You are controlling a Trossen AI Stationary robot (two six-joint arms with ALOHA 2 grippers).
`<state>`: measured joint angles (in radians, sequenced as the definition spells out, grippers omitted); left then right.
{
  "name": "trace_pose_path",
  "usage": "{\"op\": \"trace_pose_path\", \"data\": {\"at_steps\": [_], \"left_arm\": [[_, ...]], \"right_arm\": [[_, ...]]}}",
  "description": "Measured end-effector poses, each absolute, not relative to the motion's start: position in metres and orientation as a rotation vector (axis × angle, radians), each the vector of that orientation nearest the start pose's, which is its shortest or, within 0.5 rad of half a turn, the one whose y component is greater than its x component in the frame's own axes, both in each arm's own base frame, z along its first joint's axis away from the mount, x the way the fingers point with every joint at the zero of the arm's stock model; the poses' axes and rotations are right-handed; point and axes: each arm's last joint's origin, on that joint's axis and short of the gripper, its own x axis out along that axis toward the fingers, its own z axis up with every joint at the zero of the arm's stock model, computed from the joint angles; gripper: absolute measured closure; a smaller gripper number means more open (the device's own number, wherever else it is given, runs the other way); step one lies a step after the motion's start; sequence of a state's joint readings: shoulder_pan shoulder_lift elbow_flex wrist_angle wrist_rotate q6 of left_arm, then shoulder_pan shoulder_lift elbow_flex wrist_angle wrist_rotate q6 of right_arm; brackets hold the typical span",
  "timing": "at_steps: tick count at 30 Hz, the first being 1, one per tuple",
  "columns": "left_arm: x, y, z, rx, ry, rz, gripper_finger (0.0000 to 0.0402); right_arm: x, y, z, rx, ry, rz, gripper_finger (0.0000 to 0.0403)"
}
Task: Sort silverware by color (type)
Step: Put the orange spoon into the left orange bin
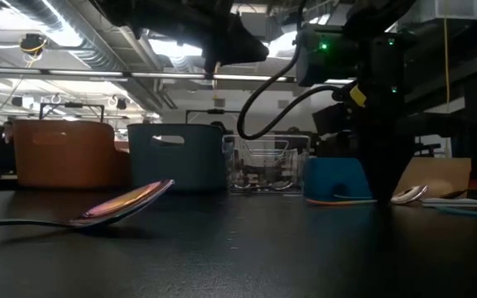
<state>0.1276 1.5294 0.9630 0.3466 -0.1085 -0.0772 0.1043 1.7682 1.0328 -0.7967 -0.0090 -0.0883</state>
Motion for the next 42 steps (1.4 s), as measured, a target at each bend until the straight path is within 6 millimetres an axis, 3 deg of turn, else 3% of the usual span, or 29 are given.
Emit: {"op": "trace_pose_path", "data": {"at_steps": [9,18,27,35,42], "left_arm": [[0.332,0.045,0.269,-0.077,0.256,0.22,0.0331],[0.291,0.041,0.297,-0.114,0.354,0.233,0.0331],[0.259,0.036,0.299,-0.319,0.507,0.271,0.0331],[0.258,0.029,0.296,-0.638,0.577,0.108,0.0331],[0.259,0.028,0.296,-0.764,0.578,0.126,0.0331]], "right_arm": [[0.297,0.031,0.145,-0.142,1.514,0.159,0.0401],[0.305,0.031,0.153,-0.293,1.467,0.207,0.0402],[0.338,0.028,0.199,-0.647,1.309,0.146,0.0403],[0.369,0.023,0.25,-1.111,1.132,0.038,0.0403],[0.385,0.025,0.277,-1.313,0.987,0.051,0.0403]]}}
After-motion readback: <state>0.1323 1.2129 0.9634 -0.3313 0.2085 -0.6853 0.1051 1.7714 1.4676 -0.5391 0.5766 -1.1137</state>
